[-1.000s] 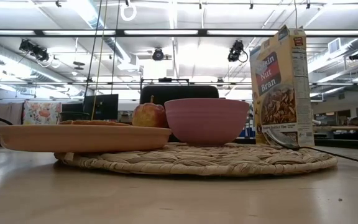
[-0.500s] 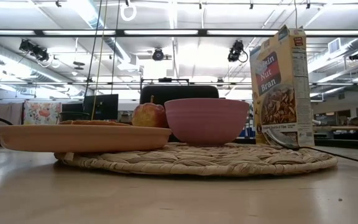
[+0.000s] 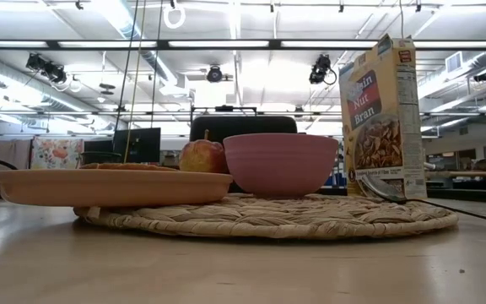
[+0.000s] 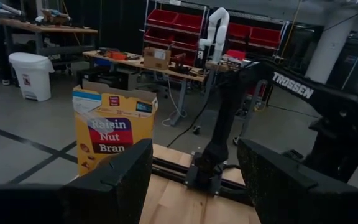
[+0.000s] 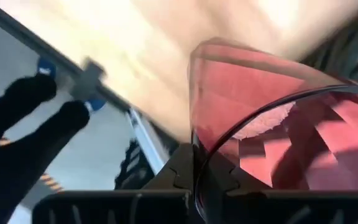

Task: Arrange a breakfast setting
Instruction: Put the cup at the top side of the brown placemat

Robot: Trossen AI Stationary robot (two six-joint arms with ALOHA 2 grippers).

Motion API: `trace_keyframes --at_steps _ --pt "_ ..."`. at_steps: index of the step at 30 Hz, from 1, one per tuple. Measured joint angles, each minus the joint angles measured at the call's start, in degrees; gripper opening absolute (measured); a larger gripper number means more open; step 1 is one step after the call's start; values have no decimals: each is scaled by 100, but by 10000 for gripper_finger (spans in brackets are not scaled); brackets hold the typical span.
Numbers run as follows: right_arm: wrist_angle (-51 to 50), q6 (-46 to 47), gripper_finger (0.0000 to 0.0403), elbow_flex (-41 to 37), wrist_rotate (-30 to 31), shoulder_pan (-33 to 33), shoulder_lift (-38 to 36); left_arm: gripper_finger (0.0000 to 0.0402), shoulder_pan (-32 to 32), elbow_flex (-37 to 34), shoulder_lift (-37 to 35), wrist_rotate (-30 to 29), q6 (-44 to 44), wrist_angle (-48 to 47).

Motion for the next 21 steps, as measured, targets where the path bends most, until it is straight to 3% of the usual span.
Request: trace_keyframes --at_steps 6,11,21 --pt "-1616 -2518 11 1045 894 -1041 -12 243 -37 2 -148 400 -105 -28" --pt "-1500 -4895 11 1155 1526 -2257 -133 243 -179 4 -293 755 -179 -80" --pt "-1554 -9109 11 1137 1922 -5042 -113 243 -479 1 -552 782 -438 -856"
